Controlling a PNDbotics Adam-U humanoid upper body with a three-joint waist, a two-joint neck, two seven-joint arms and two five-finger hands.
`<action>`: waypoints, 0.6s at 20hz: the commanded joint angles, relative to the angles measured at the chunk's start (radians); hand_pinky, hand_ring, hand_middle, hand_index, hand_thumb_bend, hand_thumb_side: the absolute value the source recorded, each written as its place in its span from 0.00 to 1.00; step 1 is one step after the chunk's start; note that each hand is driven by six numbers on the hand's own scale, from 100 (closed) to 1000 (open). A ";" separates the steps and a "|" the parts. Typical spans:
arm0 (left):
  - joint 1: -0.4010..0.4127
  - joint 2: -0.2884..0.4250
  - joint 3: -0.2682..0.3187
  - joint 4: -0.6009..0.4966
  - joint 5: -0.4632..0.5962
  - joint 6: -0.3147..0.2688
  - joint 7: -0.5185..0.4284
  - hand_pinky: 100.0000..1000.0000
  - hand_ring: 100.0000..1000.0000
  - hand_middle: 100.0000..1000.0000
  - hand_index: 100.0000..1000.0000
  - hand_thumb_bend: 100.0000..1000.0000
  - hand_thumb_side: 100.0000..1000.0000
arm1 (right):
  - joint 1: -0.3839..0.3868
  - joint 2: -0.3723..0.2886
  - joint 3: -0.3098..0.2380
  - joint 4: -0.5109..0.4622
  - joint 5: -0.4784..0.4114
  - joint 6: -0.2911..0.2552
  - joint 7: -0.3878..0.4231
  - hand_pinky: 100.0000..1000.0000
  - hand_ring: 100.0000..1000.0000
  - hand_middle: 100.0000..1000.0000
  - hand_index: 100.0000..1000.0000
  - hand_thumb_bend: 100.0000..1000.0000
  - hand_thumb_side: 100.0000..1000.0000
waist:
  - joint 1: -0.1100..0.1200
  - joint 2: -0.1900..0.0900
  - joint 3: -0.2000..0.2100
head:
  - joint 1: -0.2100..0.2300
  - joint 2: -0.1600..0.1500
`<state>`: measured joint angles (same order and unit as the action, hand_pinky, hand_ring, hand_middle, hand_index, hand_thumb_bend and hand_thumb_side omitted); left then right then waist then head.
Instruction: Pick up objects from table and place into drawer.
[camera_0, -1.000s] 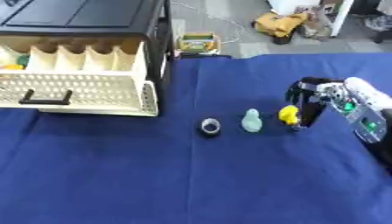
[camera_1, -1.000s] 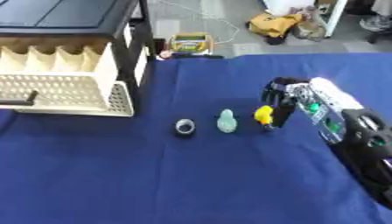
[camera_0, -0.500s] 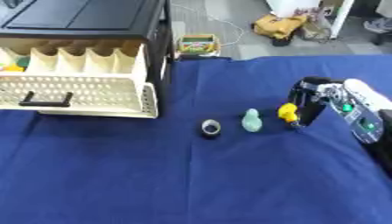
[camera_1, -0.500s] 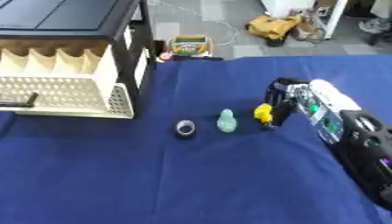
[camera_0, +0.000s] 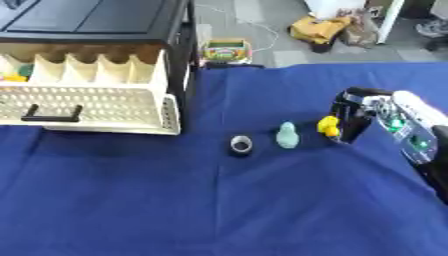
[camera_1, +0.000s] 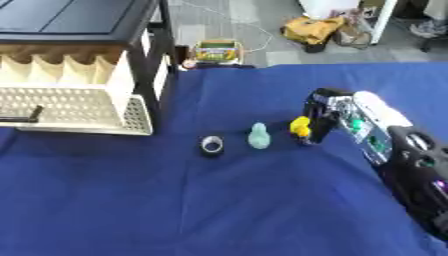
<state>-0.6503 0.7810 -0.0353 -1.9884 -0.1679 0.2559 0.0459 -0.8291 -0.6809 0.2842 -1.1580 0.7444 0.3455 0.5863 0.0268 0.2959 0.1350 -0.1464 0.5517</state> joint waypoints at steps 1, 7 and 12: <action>-0.008 0.017 0.018 -0.012 0.002 0.006 0.003 0.00 0.00 0.00 0.68 0.00 0.78 | -0.017 -0.022 0.001 -0.019 -0.017 0.007 0.003 0.31 0.58 0.53 0.64 0.28 0.03 | -0.001 -0.016 -0.001 | 0.002 -0.012; -0.002 0.016 0.022 -0.012 0.001 0.012 0.002 0.00 0.00 0.00 0.67 0.00 0.77 | -0.025 -0.029 0.003 -0.028 -0.024 0.010 0.023 0.34 0.60 0.56 0.67 0.22 0.03 | -0.006 -0.017 -0.006 | 0.005 -0.013; 0.003 0.014 0.024 -0.012 0.002 0.016 0.000 0.00 0.00 0.00 0.66 0.00 0.78 | -0.041 -0.036 -0.006 -0.050 -0.036 -0.007 0.073 0.37 0.63 0.61 0.75 0.45 0.07 | -0.011 -0.022 -0.013 | 0.009 -0.013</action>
<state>-0.6401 0.7801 -0.0280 -1.9884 -0.1681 0.2688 0.0452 -0.8476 -0.6824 0.2896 -1.1836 0.7164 0.3420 0.6470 0.0155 0.2964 0.1222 -0.1414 0.5514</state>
